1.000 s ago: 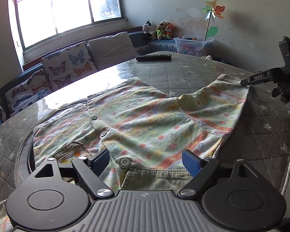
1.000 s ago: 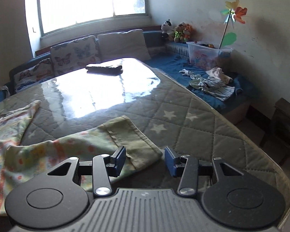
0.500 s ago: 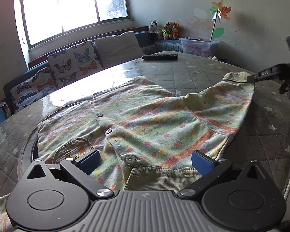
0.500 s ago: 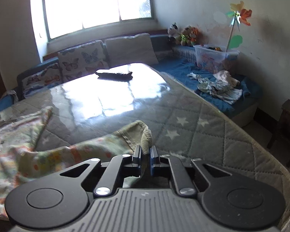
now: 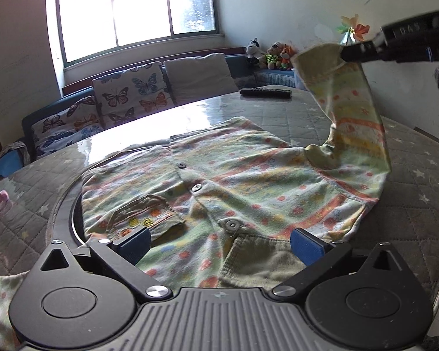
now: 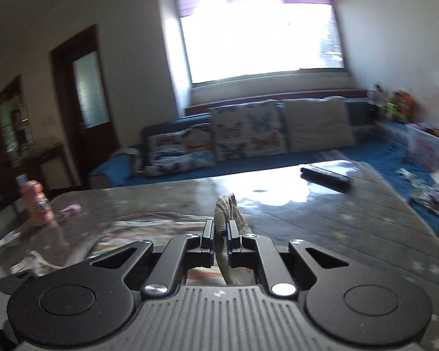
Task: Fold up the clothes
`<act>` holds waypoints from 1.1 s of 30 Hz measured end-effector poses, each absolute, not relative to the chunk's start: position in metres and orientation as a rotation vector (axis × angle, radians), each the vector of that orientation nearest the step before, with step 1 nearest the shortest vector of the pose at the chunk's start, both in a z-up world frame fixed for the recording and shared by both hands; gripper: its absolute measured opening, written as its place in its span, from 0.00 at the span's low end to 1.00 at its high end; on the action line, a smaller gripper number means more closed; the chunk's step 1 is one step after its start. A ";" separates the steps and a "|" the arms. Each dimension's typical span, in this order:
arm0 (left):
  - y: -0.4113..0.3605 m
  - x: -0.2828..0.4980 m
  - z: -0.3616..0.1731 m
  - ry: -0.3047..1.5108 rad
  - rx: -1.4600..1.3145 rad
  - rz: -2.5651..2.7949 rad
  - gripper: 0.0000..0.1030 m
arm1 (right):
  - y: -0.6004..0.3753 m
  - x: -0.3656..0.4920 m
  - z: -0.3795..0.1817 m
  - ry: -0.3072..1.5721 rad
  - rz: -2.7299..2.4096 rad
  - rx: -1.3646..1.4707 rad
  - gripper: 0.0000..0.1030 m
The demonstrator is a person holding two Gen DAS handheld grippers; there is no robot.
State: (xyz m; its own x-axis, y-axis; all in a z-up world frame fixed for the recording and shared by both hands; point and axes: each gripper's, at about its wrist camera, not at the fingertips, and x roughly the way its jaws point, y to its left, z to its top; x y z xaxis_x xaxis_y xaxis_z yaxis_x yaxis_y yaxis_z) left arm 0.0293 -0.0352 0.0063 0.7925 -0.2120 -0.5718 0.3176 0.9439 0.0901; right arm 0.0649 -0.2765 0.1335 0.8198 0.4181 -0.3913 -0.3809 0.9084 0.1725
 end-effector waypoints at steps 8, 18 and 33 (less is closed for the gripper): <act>-0.008 0.023 0.004 0.586 0.134 -0.238 1.00 | -0.186 0.070 0.131 0.457 0.626 0.036 0.07; 0.007 0.023 0.003 0.589 0.112 -0.200 1.00 | -0.139 0.059 0.113 0.527 0.752 0.000 0.17; 0.002 0.029 0.009 0.586 0.119 -0.209 0.98 | -0.231 0.063 0.034 0.752 0.503 -0.089 0.19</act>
